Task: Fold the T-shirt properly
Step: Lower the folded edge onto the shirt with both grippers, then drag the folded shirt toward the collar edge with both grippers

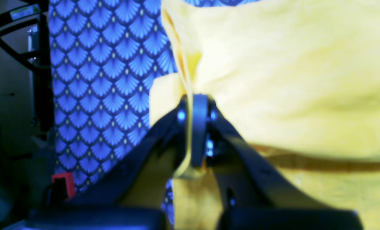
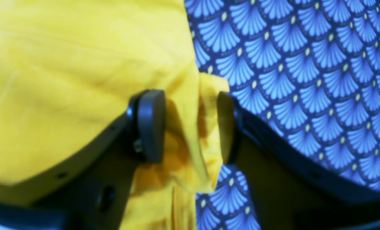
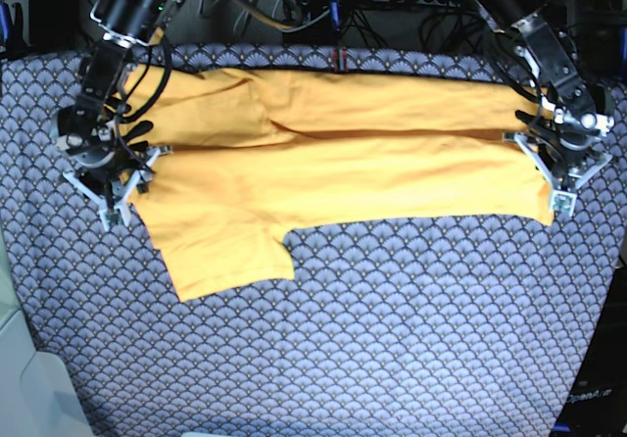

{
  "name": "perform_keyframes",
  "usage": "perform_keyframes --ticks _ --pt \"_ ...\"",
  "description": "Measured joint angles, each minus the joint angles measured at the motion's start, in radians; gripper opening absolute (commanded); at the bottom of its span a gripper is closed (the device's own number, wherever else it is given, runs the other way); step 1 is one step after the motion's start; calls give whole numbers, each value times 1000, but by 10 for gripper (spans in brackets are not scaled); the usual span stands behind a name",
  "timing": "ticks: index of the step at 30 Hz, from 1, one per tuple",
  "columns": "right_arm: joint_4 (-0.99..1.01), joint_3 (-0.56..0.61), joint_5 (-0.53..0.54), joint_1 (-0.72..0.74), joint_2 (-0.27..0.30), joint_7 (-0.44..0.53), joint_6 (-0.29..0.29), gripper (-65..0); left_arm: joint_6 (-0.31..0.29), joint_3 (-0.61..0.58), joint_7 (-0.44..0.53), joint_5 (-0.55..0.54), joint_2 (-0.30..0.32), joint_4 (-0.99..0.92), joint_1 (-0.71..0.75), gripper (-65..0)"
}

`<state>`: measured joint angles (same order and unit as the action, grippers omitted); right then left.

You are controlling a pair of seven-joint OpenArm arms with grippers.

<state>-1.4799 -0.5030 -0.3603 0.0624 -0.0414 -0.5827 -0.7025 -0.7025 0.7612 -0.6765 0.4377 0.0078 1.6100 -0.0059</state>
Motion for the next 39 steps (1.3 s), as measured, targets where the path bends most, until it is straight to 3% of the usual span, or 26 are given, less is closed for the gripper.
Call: perform_keyframes --ticks 4,6,17,24,39 --pt "0 5 1 -7 0 3 0 -606 0 0 0 0 -2 0 0 -650" --pt "0 5 0 -7 0 0 0 -650 2 0 0 0 -5 0 0 -650" --pt "-115 1 0 -8 0 -10 0 -650 2 0 3 0 -5 7 6 -650" --pt "-267 4 14 -103 -9 -17 -3 -650 0 -2 2 0 -5 8 8 -650" --pt "-272 -2 35 -221 -38 0 -3 -650 -2 0 -3 -2 0 81 39 -650"
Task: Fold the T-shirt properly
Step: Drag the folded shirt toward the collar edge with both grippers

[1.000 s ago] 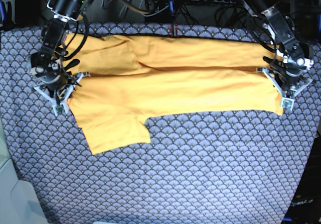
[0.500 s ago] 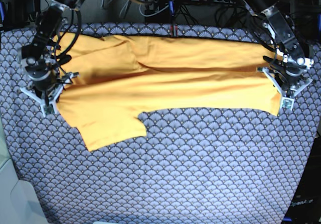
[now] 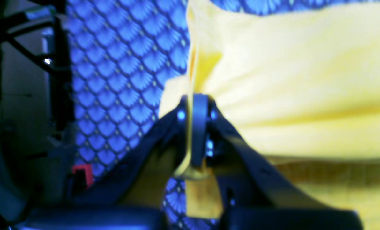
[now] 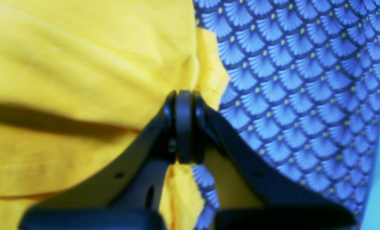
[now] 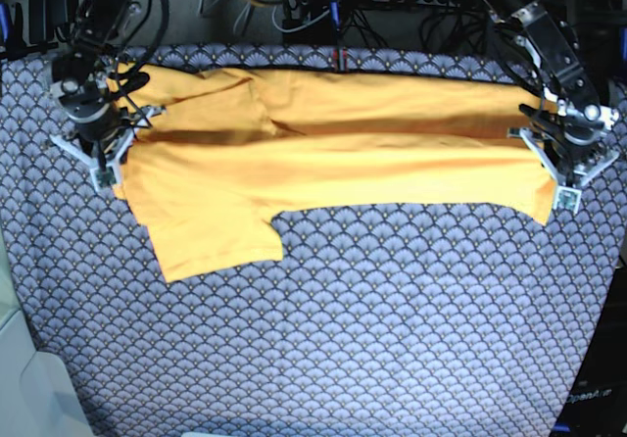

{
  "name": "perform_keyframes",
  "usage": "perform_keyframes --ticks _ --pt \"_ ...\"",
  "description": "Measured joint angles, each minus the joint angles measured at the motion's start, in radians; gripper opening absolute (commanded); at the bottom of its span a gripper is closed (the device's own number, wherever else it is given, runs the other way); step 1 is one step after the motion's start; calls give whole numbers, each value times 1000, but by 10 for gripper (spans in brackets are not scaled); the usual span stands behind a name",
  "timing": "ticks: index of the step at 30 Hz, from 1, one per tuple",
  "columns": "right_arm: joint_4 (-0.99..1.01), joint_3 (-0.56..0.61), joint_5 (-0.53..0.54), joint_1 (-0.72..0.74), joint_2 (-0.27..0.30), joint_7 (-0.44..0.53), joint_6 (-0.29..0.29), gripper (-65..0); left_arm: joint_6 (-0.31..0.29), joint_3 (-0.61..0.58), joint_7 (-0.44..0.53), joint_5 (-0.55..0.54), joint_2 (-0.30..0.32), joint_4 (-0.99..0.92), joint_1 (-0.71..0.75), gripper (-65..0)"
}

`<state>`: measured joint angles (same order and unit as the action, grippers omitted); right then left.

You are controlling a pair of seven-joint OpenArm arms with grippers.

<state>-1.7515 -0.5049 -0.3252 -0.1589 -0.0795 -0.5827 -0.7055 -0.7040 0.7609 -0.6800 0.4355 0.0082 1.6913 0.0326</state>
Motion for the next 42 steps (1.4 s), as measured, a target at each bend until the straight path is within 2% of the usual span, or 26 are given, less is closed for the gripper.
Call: perform_keyframes --ticks 10,15,20,28,33,36,42 --pt "-7 2 -1 -11 -1 -2 -1 -650 -7 -2 -2 2 32 43 2 -650" --pt "-95 6 27 -27 0 2 -1 -650 -7 -3 -91 -13 70 42 -6 -650" --pt "-151 12 126 -106 17 -2 -1 -650 -6 -3 -97 -10 69 42 -8 -650" --pt "-151 11 146 -201 21 6 -1 -650 -6 -4 -101 -9 67 42 3 -650" --pt "-152 10 193 -248 19 58 2 -650 -5 -3 -102 0 64 24 51 -650" --pt "-151 10 205 -277 19 52 2 -650 -3 -4 -85 -2 64 -13 40 -650" --pt "-151 10 215 -286 18 52 2 -650 -3 -3 31 5 62 -77 42 -650"
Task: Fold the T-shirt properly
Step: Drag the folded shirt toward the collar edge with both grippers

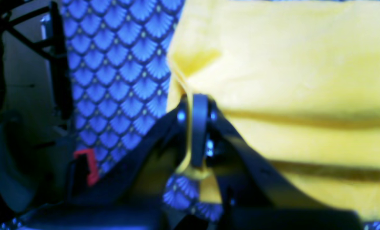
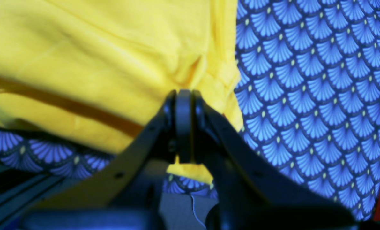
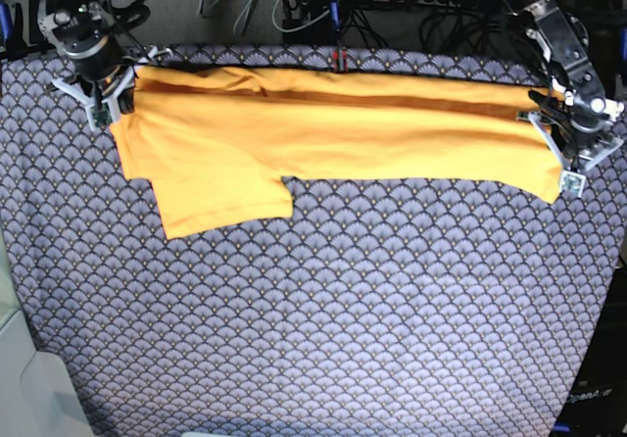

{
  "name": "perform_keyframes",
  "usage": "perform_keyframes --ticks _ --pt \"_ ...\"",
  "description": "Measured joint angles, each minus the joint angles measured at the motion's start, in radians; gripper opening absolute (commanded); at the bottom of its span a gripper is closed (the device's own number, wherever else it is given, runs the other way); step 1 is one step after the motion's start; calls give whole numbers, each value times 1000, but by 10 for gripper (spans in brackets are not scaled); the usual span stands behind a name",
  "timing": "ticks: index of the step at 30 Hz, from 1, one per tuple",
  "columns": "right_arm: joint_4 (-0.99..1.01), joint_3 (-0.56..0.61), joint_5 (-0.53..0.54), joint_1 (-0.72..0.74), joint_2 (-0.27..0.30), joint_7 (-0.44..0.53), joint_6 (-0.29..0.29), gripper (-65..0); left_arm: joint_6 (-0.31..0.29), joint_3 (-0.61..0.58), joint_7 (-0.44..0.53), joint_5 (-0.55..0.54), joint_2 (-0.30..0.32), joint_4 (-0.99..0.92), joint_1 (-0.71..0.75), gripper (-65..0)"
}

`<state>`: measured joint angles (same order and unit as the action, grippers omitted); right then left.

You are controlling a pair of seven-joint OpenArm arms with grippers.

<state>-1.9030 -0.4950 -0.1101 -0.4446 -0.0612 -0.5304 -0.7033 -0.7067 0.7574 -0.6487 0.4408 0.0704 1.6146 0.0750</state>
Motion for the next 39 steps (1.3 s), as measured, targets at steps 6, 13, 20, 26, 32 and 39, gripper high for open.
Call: perform_keyframes --ticks 6,13,20,26,32,39 --pt "0 0 3 -16 0 0 0 -650 0 3 18 1 1 -6 -42 -650" --pt "1 0 3 -16 0 0 0 -650 3 3 23 1 8 -20 -85 -650" --pt "1 -1 5 -31 3 8 0 -650 3 2 26 0 15 -132 -88 -650" --pt "3 -1 5 -35 3 4 -2 -650 3 5 24 1 31 -180 -80 -650" --pt "3 1 5 -35 14 4 -2 -650 3 3 23 -3 30 -150 -36 -650" --pt "74 1 7 -22 22 7 -3 -650 3 3 24 -3 29 -100 -23 -650"
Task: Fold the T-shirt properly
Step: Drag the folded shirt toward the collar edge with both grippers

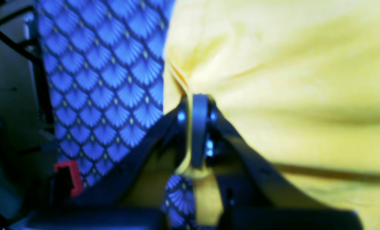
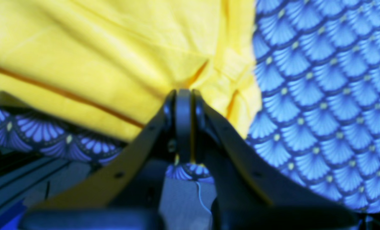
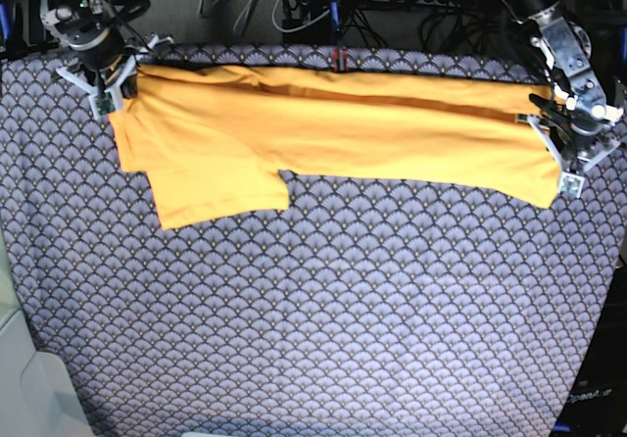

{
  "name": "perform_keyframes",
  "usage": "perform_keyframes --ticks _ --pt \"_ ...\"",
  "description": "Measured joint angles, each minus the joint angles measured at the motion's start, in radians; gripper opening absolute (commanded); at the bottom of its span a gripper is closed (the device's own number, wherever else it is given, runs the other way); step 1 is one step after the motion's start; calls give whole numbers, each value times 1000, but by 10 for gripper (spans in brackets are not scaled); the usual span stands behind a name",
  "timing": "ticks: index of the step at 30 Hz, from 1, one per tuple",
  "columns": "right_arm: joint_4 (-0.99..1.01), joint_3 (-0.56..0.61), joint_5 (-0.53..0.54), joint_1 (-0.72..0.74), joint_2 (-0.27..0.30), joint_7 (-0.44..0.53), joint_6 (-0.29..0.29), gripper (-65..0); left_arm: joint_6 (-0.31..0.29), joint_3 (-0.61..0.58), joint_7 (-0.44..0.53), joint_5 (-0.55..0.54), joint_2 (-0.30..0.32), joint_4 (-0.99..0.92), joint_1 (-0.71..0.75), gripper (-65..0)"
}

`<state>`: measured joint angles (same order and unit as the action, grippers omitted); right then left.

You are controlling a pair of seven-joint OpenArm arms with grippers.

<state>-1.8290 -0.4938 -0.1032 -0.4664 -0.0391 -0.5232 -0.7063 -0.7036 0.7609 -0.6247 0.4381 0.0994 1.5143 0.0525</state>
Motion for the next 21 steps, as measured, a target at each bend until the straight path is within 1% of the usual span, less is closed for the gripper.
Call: perform_keyframes --ticks 3,7,14,21 --pt "19 0 6 0 9 11 1 -650 -5 -1 -19 3 -5 22 23 -650" --pt "26 0 3 3 9 53 0 -650 -5 -2 -101 -9 -5 96 21 -650" --pt "26 0 0 7 8 57 0 -650 -7 -4 -184 -16 -5 175 32 -650" --pt "26 0 0 9 8 57 1 -650 -7 -5 -187 -16 -5 185 76 -650"
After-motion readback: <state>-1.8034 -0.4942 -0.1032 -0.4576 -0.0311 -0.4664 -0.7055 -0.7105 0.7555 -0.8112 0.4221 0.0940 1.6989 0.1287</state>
